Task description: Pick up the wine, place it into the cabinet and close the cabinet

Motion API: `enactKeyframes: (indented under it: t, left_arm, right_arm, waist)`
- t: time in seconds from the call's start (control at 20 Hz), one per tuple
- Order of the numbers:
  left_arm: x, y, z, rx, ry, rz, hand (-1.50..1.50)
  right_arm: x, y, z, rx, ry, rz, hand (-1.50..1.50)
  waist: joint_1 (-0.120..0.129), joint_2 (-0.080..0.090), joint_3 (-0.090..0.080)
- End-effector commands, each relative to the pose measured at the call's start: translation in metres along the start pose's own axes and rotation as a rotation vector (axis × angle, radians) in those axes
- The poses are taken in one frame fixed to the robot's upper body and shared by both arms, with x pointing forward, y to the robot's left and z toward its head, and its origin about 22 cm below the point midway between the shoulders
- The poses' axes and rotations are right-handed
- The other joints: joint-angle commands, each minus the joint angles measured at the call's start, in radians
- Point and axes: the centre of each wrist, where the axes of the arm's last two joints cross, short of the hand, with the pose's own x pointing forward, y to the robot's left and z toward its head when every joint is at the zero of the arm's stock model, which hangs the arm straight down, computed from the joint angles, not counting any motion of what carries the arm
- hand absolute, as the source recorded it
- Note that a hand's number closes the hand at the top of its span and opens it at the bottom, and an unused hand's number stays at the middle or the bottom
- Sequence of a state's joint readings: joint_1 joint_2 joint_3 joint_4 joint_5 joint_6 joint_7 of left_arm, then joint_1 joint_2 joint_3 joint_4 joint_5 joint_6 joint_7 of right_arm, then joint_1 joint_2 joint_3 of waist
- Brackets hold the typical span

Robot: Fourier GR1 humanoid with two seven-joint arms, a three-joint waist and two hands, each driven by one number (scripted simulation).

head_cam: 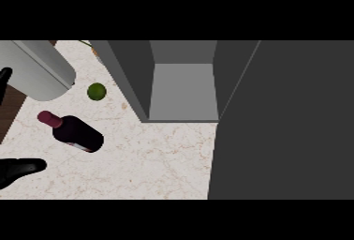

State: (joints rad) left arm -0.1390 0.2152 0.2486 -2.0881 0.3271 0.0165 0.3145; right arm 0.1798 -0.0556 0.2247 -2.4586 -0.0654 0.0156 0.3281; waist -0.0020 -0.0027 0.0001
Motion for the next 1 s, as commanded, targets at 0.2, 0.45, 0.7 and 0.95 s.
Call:
enactKeyframes:
  t: [0.2, 0.45, 0.7, 0.95]
  left_arm:
    - [0.030, -0.002, 0.007, 0.026, 0.029, 0.009, -1.50]
    - [0.027, -0.004, -0.002, 0.045, 0.044, 0.009, -1.50]
    - [0.039, -0.003, 0.005, 0.062, 0.072, -0.006, -1.50]
    - [0.032, -0.008, 0.001, 0.097, 0.114, -0.032, -1.50]
  right_arm:
    - [0.039, 0.018, 0.024, 0.012, 0.008, -0.029, -1.50]
    - [0.047, 0.035, 0.010, -0.007, 0.007, -0.037, -1.50]
    - [0.047, 0.037, 0.005, -0.007, -0.018, -0.044, -1.50]
    - [0.048, 0.031, 0.007, -0.009, 0.011, -0.014, -1.50]
  waist:
    - [-0.002, 0.000, 0.000]
    - [-0.002, 0.000, -0.001]
    - [0.001, -0.001, -0.001]
    - [-0.008, 0.000, 0.000]
